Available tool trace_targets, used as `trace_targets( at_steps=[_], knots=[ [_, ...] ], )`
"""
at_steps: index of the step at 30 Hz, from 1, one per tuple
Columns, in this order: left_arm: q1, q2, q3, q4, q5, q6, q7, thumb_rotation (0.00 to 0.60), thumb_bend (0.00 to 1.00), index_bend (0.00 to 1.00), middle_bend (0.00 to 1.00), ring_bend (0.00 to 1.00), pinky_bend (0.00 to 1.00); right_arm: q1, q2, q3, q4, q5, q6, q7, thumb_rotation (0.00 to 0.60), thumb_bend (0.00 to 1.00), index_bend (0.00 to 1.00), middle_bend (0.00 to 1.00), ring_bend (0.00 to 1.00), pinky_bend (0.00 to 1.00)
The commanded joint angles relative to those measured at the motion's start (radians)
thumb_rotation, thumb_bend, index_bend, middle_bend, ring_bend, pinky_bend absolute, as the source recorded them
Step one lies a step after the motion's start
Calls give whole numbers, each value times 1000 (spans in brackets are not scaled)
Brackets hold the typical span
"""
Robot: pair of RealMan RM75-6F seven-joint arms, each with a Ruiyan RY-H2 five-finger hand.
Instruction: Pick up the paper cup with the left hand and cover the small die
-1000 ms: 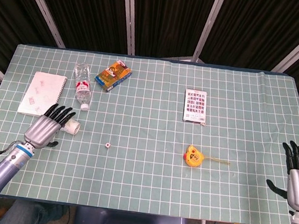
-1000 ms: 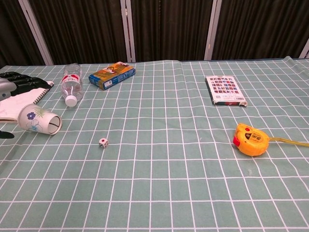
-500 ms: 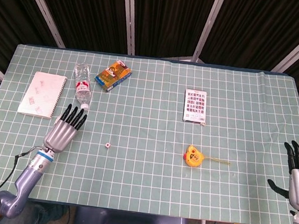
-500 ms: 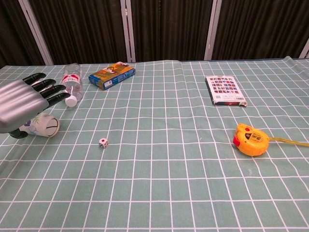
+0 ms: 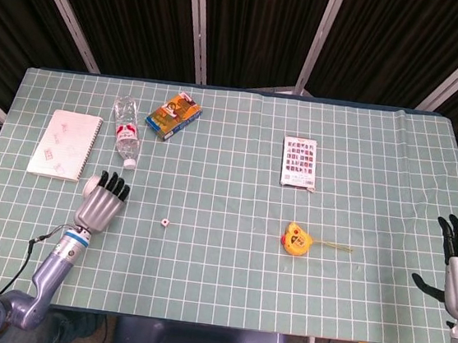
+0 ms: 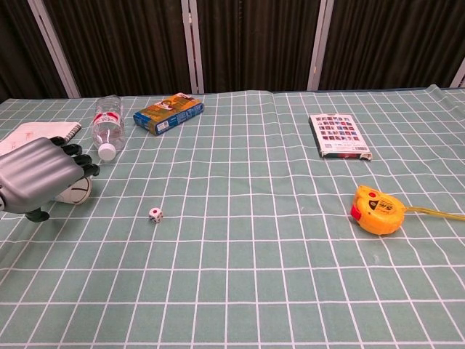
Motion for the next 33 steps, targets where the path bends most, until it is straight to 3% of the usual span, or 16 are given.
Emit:
trace_targets(
  at_steps=[1, 8, 11, 15, 19, 25, 29, 33],
  knots=[
    [1, -11, 5, 25, 19, 23, -40, 600, 0, 476, 494, 430, 452, 0, 0, -1, -1, -2, 1, 1, 600, 0, 0, 0, 0, 0],
    [9, 15, -13, 2, 15, 56, -120, 600, 0, 507, 520, 454, 492, 0, 2, -5, -6, -9, 1, 2, 600, 0, 0, 0, 0, 0],
    [12, 60, -41, -74, 16, 82, -236, 600, 0, 502, 516, 453, 492, 0, 2, -6, -6, -9, 1, 2, 600, 0, 0, 0, 0, 0],
    [12, 124, -89, -192, 16, 93, -501, 600, 0, 479, 489, 442, 489, 1, 2, -6, -7, -7, -3, 3, 600, 0, 0, 0, 0, 0],
    [16, 176, -171, -317, 0, 83, -1033, 600, 0, 464, 464, 435, 488, 3, 2, -7, -7, -8, -6, 3, 600, 0, 0, 0, 0, 0],
    [11, 174, -182, -342, -23, -26, -1608, 600, 0, 463, 451, 427, 500, 4, 4, -7, -6, -5, -12, 3, 600, 0, 0, 0, 0, 0],
    [-4, 123, -161, -261, 4, -59, -1767, 600, 0, 461, 448, 422, 496, 5, 2, -8, -5, -2, -15, 0, 600, 0, 0, 0, 0, 0],
    [-20, 58, -142, -189, 15, -75, -1818, 600, 0, 461, 449, 421, 487, 7, 0, -8, -3, 1, -18, -3, 600, 0, 0, 0, 0, 0]
  ],
)
